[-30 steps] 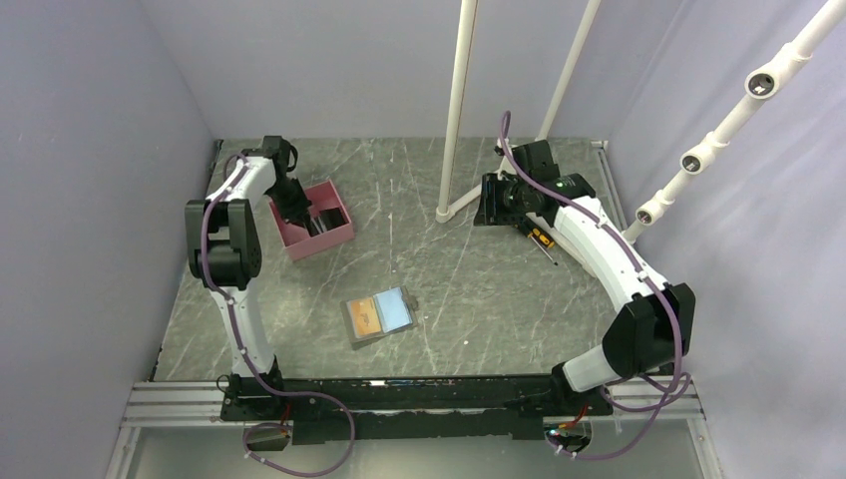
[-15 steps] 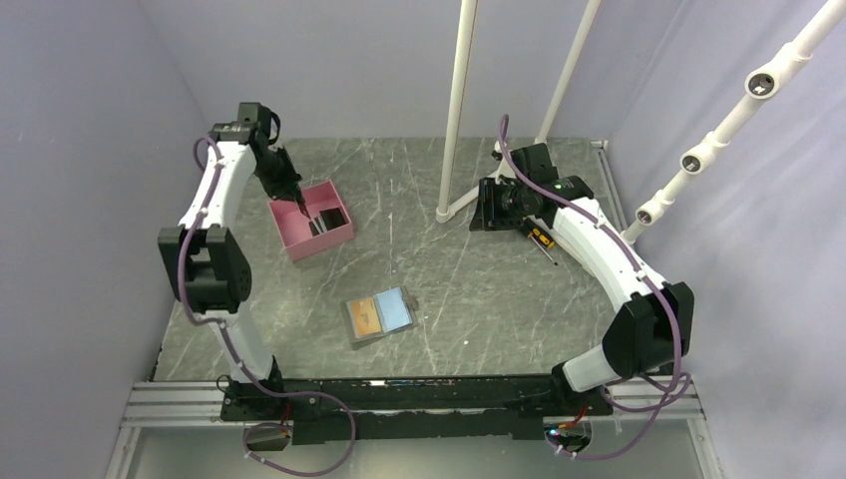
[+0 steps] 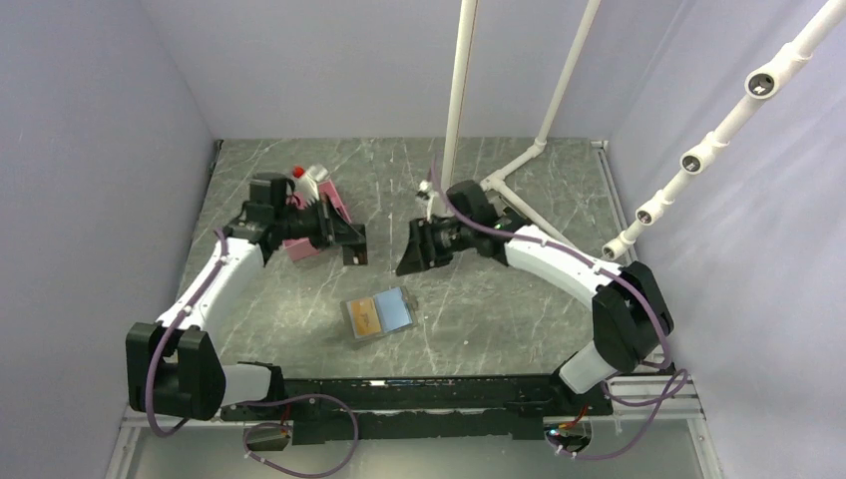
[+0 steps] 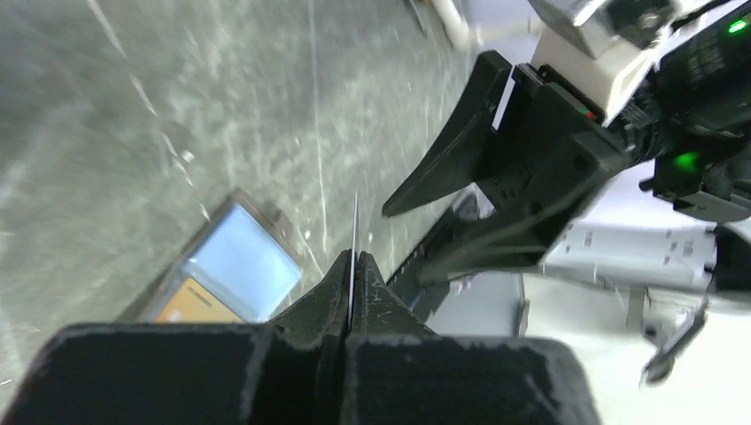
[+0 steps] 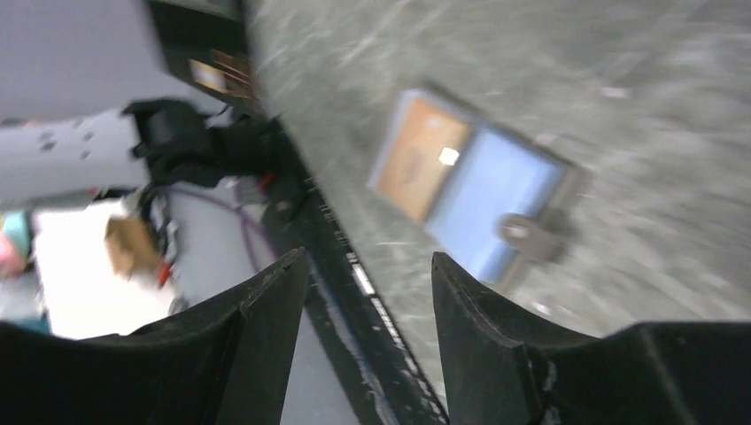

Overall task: Put the credit cards into the card holder
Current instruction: Insert the credit card into the card holder.

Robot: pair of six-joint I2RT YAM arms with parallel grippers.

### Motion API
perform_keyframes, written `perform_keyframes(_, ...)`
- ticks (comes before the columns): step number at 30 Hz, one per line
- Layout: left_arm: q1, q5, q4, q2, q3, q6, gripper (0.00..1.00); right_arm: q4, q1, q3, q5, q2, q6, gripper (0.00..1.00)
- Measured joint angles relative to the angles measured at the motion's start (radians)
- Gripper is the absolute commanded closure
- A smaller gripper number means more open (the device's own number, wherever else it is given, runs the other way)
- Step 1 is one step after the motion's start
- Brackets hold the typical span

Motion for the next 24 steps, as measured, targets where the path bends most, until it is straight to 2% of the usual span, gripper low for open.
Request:
perform_keyframes(4, -0.071, 0.096, 0.169, -0.045, -0.197, -0.051, 1.00, 0.283, 0.120, -0.138, -0.105, -0.011, 0.154, 0.39)
perform_keyframes(9, -0.126, 0.166, 0.372, -0.164, -0.337, -0.147, 1.00, 0.614, 0.142, -0.319, -0.180, -0.011, 0.373, 0.40)
perform_keyframes(16, -0.178, 0.179, 0.555, -0.238, -0.403, -0.242, 1.00, 0.953, 0.141, -0.417, -0.187, -0.013, 0.605, 0.56)
perform_keyframes(19, -0.189, 0.182, 0.624, -0.236, -0.439, -0.301, 1.00, 1.056, 0.138, -0.446, -0.182, -0.013, 0.681, 0.59)
perform_keyframes(21, -0.193, 0.183, 0.662, -0.236, -0.452, -0.333, 1.00, 1.103, 0.134, -0.459, -0.175, -0.012, 0.716, 0.57)
perform_keyframes(24, -0.196, 0.169, 0.676, -0.243, -0.455, -0.352, 1.00, 1.145, 0.130, -0.489, -0.149, -0.016, 0.743, 0.49)
